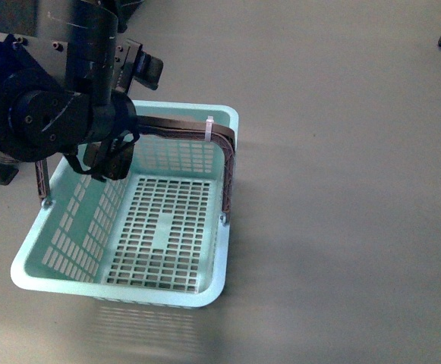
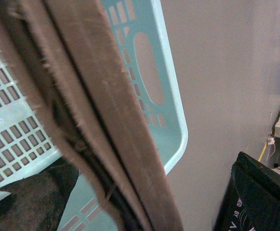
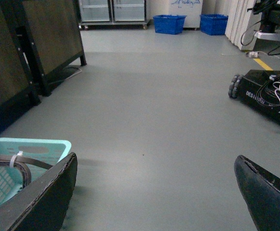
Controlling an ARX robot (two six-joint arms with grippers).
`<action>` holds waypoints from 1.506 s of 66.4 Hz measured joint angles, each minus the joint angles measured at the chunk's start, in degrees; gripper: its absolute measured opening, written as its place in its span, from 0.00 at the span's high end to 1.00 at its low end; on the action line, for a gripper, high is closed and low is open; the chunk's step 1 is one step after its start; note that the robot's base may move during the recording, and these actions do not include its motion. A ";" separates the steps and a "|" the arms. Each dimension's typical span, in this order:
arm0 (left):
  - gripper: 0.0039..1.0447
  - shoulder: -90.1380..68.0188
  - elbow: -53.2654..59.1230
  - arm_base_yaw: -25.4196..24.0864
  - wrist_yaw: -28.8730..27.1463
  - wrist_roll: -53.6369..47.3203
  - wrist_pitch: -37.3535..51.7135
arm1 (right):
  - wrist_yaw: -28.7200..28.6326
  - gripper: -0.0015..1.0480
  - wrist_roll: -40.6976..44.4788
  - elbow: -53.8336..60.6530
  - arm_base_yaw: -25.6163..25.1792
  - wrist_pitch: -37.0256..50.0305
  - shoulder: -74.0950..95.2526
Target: Pick mango and avocado into basket
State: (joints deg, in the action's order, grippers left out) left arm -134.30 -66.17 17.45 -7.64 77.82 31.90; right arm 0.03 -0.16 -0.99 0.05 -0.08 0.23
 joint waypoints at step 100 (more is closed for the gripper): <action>0.75 54.53 19.76 1.84 -5.90 14.29 -20.22 | 0.00 0.08 0.02 0.00 0.02 0.00 0.00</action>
State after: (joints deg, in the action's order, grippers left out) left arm -79.77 -46.41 19.29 -13.54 92.12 11.68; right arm 0.03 -0.14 -0.99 0.08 -0.08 0.23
